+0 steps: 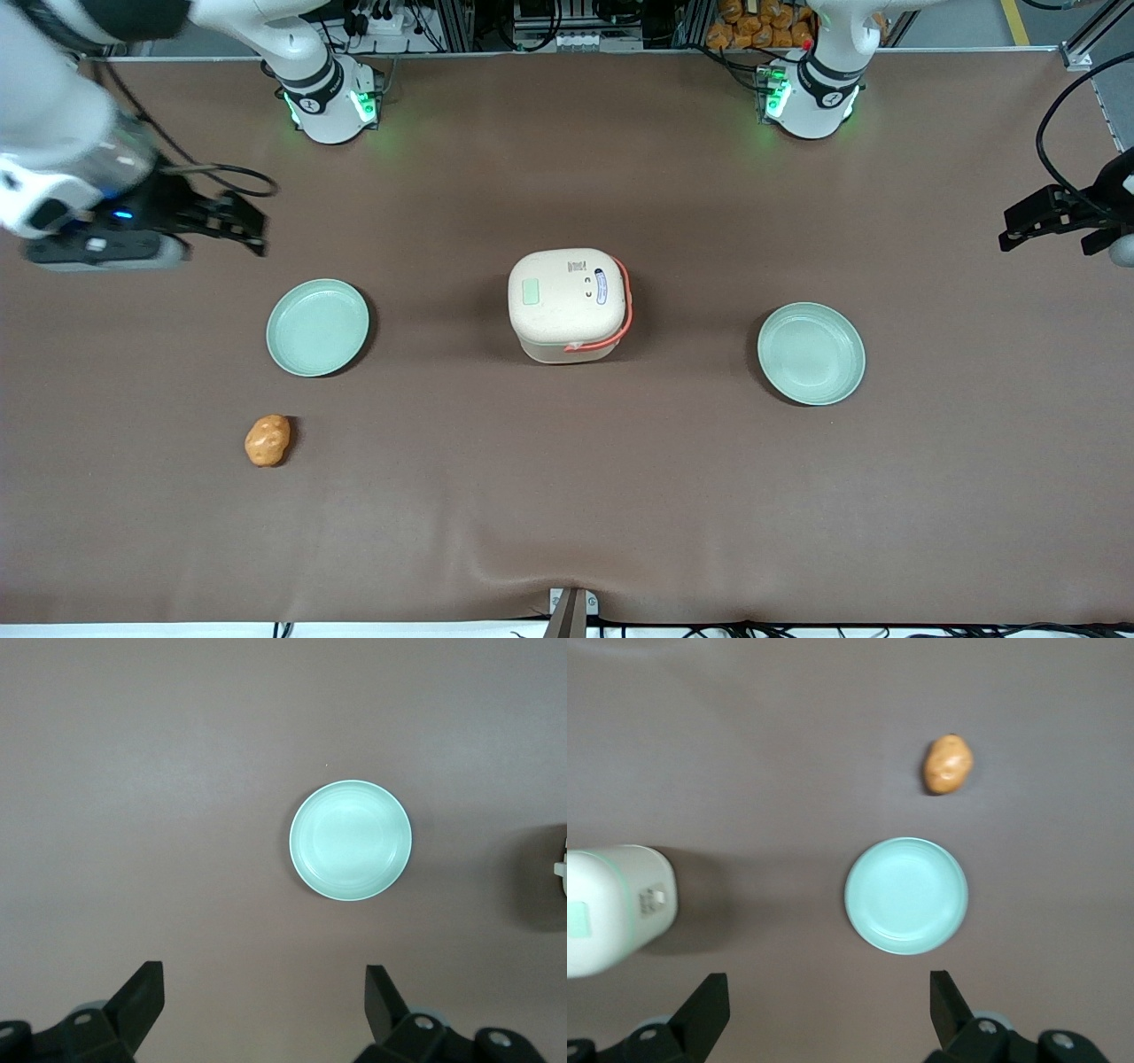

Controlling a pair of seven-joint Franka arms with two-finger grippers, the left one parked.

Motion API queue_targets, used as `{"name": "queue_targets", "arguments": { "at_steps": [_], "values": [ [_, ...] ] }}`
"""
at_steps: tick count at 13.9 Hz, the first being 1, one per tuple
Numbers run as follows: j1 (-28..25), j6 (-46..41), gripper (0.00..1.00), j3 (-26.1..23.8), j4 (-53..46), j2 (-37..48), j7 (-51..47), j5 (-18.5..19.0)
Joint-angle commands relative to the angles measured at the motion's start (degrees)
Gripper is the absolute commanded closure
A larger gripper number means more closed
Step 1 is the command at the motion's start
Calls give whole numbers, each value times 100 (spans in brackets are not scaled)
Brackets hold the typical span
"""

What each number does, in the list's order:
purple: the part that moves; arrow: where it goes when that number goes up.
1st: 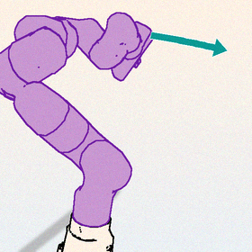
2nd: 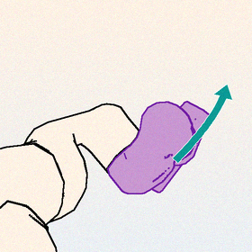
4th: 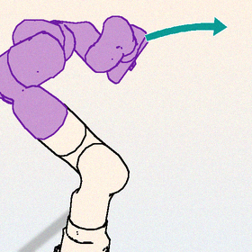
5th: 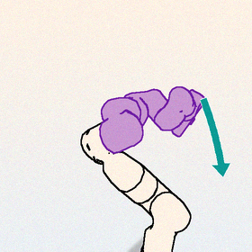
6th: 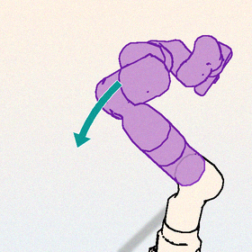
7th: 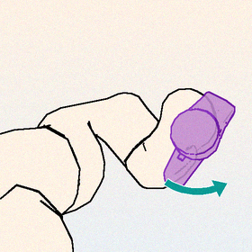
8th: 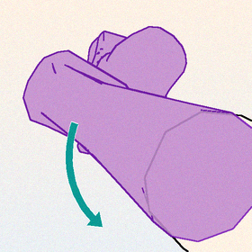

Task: Press rice cooker button with right arm
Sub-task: 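Move the right gripper over the plate toward the white rice cooker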

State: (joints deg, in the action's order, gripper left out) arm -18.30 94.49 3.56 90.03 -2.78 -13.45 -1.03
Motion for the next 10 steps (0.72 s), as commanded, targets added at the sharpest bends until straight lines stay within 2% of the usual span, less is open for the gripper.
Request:
{"name": "queue_targets", "arguments": {
  "at_steps": [1,5,6,9,10],
  "values": [
    [-348,279,0,48,-21,-248,-359,-3],
    [-866,806,0,48,-21,-582,-1044,85],
    [-972,904,8,57,-21,-679,-1115,94],
    [-1201,1194,58,49,-21,-916,-1195,103],
    [-1297,1238,70,57,-21,-995,-1204,103]
  ]
}}
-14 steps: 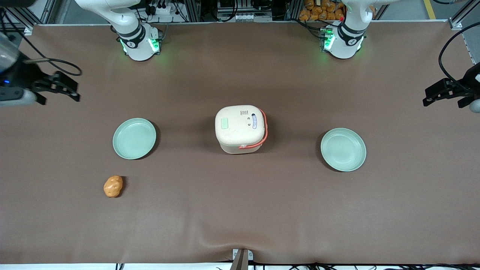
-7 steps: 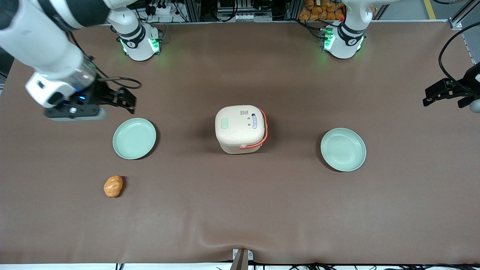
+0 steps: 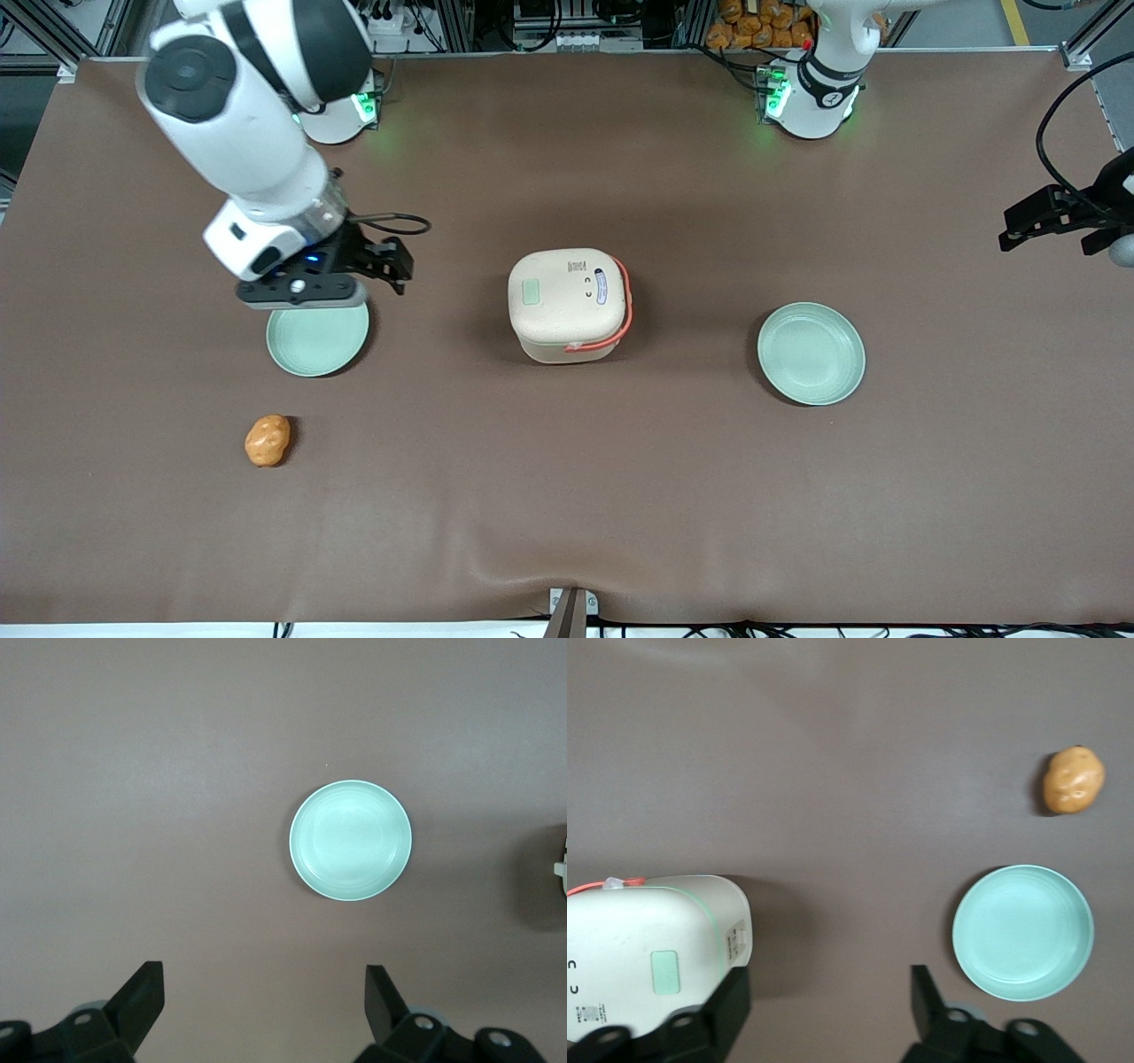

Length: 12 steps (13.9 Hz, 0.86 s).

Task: Press rice cooker button with right arm
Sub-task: 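Move the right gripper over the plate toward the white rice cooker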

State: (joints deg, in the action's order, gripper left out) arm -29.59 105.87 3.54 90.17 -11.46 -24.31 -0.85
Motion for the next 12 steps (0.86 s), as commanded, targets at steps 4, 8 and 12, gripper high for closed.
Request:
{"name": "queue_targets", "arguments": {
  "at_steps": [4,8,12],
  "values": [
    [-538,355,99,59,-34,-427,-776,146],
    [-855,618,100,59,-26,-743,-1197,208],
    [-1172,961,100,59,-26,-1095,-1383,208]
  ]
}}
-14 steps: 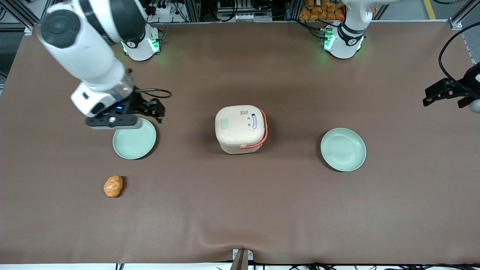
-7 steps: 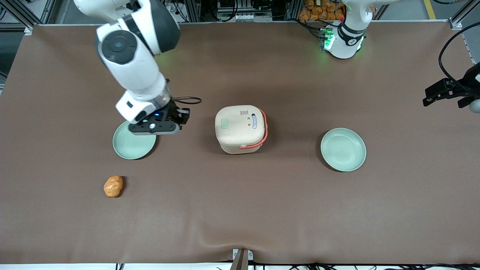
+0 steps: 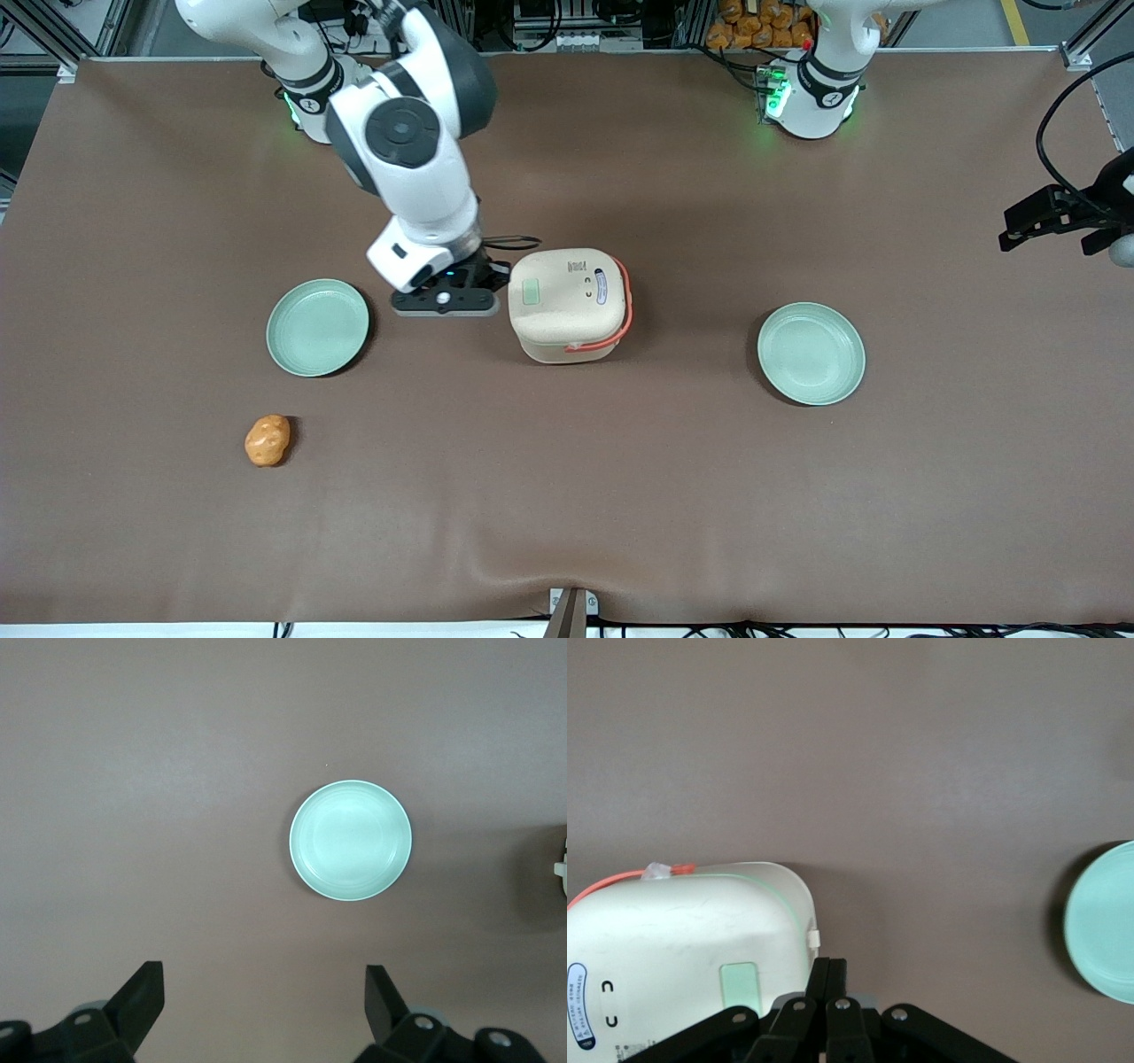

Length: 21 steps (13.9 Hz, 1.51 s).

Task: Press rice cooker button with right arm
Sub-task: 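Lower the closed right gripper onto the green button on the cooker lid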

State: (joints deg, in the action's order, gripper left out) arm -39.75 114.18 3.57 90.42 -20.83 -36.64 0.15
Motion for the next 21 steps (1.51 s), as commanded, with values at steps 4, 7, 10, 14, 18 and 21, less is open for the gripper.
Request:
{"name": "queue_targets", "arguments": {
  "at_steps": [4,7,10,14,18,21],
  "values": [
    [-376,350,100,56,-51,-438,-229,108],
    [-551,439,100,56,-51,-570,-264,108],
    [-604,457,100,47,-51,-615,-370,100],
    [-780,465,100,65,-25,-737,-493,196],
    [-772,509,100,65,-7,-939,-511,442],
    [-745,589,100,74,-42,-975,-519,434]
  ]
}}
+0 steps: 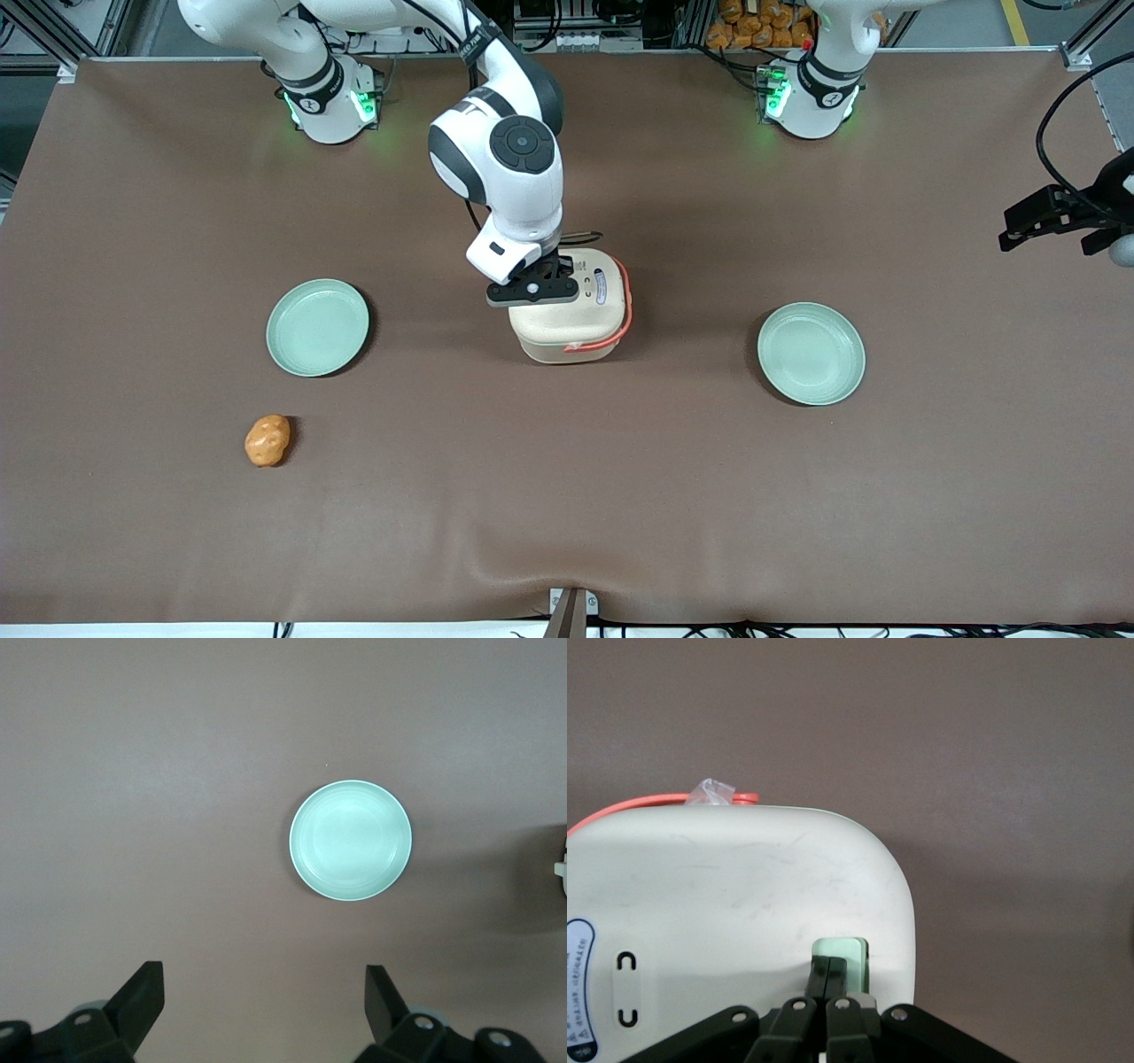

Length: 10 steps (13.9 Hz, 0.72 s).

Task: Press rice cooker button with right arm
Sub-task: 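Lower the closed right gripper onto the green button on the cooker lid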

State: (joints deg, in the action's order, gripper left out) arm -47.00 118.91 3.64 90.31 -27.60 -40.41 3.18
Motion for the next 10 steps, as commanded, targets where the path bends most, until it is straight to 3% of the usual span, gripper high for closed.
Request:
{"name": "queue_targets", "arguments": {
  "at_steps": [1,4,10],
  "values": [
    [-11,72,100,67,-57,-272,-142,113],
    [60,-129,100,67,-241,-89,-90,25],
    [261,-1772,100,84,-1296,219,-64,-220]
  ]
}}
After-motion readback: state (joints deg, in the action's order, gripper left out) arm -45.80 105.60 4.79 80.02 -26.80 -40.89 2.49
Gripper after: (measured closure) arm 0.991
